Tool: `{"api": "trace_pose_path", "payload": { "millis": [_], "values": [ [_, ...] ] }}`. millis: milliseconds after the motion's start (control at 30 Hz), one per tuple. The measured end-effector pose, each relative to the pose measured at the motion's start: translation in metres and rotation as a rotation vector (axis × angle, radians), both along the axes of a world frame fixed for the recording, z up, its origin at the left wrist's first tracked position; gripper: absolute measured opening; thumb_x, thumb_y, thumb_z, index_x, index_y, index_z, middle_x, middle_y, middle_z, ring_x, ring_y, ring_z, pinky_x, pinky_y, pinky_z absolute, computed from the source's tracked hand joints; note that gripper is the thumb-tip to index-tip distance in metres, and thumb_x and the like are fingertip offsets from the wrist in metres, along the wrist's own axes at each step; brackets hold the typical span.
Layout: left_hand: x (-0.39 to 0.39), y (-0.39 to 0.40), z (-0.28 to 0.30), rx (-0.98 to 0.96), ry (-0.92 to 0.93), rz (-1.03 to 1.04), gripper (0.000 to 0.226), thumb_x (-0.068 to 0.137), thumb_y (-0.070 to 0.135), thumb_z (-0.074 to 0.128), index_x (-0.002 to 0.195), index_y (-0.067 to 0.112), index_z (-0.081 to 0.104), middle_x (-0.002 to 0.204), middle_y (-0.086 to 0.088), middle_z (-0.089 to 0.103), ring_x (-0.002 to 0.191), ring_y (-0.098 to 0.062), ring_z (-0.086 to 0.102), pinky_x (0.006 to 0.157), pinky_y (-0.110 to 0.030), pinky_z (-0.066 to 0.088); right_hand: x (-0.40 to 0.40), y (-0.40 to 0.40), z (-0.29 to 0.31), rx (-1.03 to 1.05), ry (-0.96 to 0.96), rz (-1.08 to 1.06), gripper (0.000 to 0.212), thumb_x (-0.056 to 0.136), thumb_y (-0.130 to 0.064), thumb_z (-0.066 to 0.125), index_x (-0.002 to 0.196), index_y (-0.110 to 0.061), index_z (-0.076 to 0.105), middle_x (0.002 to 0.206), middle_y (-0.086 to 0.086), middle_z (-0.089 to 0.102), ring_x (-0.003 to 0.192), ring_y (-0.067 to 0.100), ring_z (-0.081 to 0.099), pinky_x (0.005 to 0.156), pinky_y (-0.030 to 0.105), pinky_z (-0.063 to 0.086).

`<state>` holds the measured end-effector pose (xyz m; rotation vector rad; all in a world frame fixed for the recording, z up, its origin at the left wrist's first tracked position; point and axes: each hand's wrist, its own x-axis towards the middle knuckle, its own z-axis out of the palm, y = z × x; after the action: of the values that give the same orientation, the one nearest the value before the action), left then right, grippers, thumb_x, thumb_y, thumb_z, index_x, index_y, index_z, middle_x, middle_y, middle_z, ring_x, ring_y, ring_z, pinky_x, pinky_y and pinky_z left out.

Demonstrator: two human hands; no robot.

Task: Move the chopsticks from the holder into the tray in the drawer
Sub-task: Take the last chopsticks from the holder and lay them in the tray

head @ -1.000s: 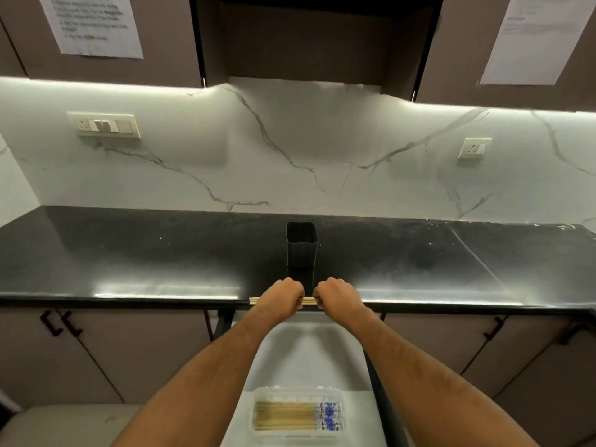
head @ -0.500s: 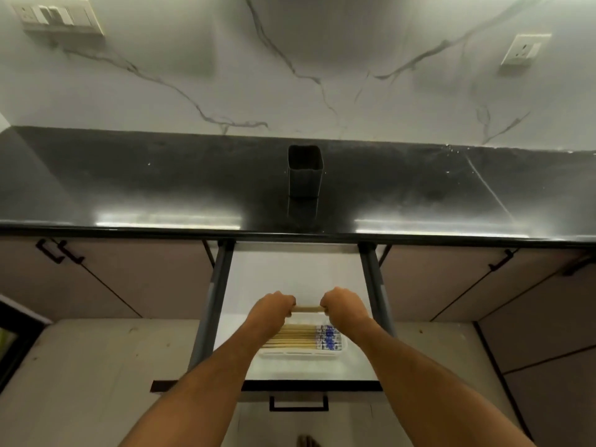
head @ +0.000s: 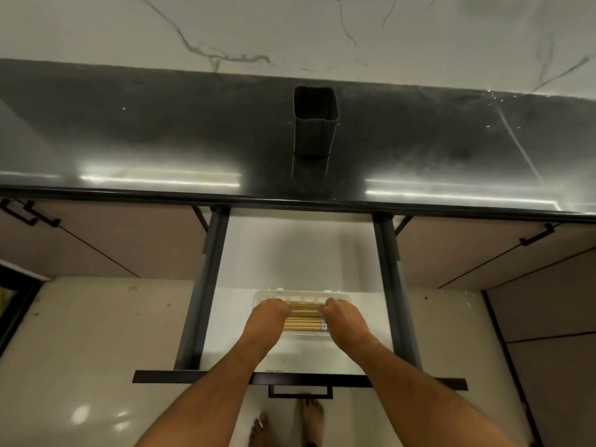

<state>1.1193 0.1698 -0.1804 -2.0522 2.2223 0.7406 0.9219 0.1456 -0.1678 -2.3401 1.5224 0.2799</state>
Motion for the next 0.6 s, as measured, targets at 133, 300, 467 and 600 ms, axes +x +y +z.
{"api": "trace_pose_path", "payload": {
  "millis": [133,300,467,600],
  "values": [
    [-0.002,-0.007,-0.010,0.021,0.002,0.037,0.025,0.099,0.010,0.052,0.113,0.017,0.072,0.111,-0.006,0.072,0.098,-0.020,0.071,0.087,-0.028,0.058,0.002,-0.011,-0.008,-0.011,0.033,0.064,0.028,0.091,-0.010,0.070,0.118,-0.006,0.070,0.109,0.013,0.071,0.095,0.029,0.070,0.084,0.035,0.057],
    [-0.001,-0.010,-0.025,0.047,-0.065,-0.012,0.020,0.098,0.003,0.052,0.109,0.001,0.070,0.110,-0.019,0.070,0.101,-0.033,0.068,0.084,-0.032,0.052,0.004,-0.014,-0.019,0.015,0.071,0.096,0.025,0.096,-0.008,0.061,0.120,-0.005,0.069,0.115,0.014,0.069,0.101,0.032,0.068,0.090,0.041,0.057],
    [-0.004,-0.012,-0.027,0.065,-0.120,-0.020,0.023,0.095,0.011,0.061,0.114,0.012,0.073,0.110,-0.008,0.074,0.095,-0.023,0.072,0.087,-0.030,0.059,0.005,-0.010,-0.028,0.034,0.064,0.083,0.028,0.095,-0.009,0.065,0.122,-0.006,0.069,0.119,0.013,0.069,0.103,0.031,0.069,0.091,0.040,0.058],
    [-0.006,-0.016,-0.029,0.027,-0.182,-0.087,0.024,0.092,0.014,0.069,0.115,0.016,0.073,0.116,-0.006,0.071,0.101,-0.021,0.070,0.092,-0.030,0.057,0.006,-0.013,-0.030,0.021,0.061,0.078,0.027,0.096,-0.006,0.061,0.122,-0.006,0.067,0.119,0.014,0.068,0.104,0.031,0.068,0.091,0.040,0.057]
  ]
}}
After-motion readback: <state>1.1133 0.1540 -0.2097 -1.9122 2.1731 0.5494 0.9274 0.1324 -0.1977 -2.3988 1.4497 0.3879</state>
